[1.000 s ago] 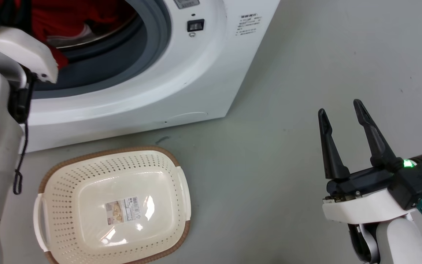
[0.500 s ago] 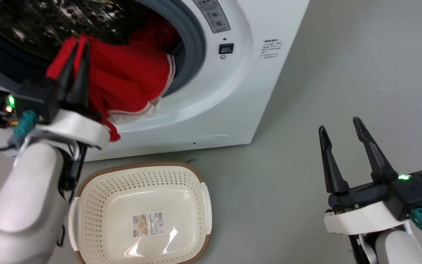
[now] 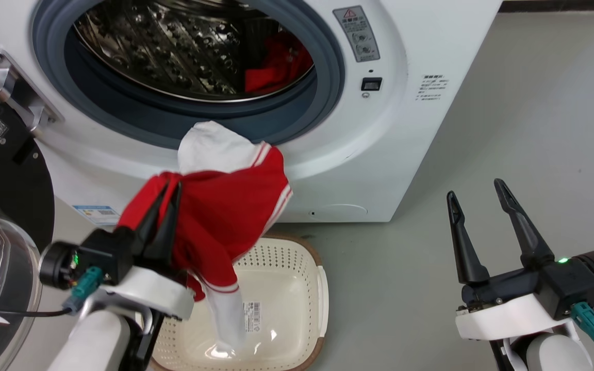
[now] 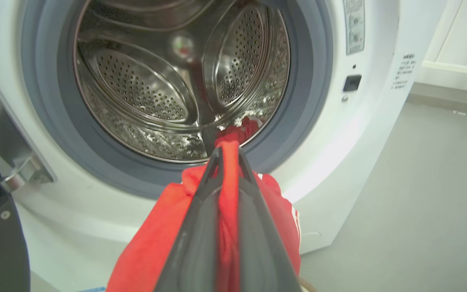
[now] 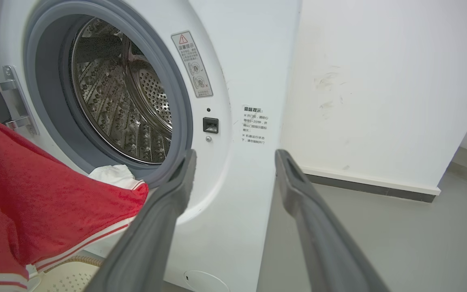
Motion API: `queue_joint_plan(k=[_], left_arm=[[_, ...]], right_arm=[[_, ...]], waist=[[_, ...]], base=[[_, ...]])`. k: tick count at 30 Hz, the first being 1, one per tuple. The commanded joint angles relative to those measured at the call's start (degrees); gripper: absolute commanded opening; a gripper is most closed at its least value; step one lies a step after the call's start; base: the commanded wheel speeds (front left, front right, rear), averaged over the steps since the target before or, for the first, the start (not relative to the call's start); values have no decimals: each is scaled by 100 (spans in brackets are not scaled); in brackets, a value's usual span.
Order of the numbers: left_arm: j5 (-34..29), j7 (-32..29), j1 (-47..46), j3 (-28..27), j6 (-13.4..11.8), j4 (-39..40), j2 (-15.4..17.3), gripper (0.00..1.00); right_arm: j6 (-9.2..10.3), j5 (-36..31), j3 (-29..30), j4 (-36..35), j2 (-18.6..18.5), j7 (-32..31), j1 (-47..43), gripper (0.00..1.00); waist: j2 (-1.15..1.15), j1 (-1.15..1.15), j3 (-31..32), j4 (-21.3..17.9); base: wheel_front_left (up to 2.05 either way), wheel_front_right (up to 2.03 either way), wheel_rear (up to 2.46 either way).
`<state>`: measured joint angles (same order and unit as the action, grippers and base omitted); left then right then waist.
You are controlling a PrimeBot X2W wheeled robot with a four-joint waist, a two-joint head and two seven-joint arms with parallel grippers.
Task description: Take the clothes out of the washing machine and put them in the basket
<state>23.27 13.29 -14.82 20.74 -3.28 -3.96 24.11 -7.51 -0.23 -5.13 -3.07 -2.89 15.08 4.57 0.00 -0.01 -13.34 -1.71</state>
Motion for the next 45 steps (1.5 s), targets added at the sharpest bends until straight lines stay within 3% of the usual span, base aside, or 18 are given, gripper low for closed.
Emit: queue_joint_plan(k=[1,9,20,33,45], left_arm=[[5,-10,87,34,-6,-122,-21,0],[228,61,-72,134,282,-1519,-211,0],[64,157,-1116,434,775,-3683,-508,0],[-218,195,-2591,563,887,-5618,-549,0],[-157,193,-2950,389,887,-6119,-513,3]], right_arm=[[4,-56,-22,6,3,14,-1,100],[4,-127,-60,-62,3,14,186,100],[4,-97,-51,-193,3,14,578,100],[4,145,-123,-443,5,14,946,100],[4,298,-164,-515,4,14,1094,100]], waist=[[0,1,-74,27],[0,1,-644,-79],[0,1,-1774,-451],[0,1,-3016,-1036],[0,1,-3429,-1204]], base=[[0,0,0],[0,0,0],[0,0,0],[0,0,0],[0,0,0]])
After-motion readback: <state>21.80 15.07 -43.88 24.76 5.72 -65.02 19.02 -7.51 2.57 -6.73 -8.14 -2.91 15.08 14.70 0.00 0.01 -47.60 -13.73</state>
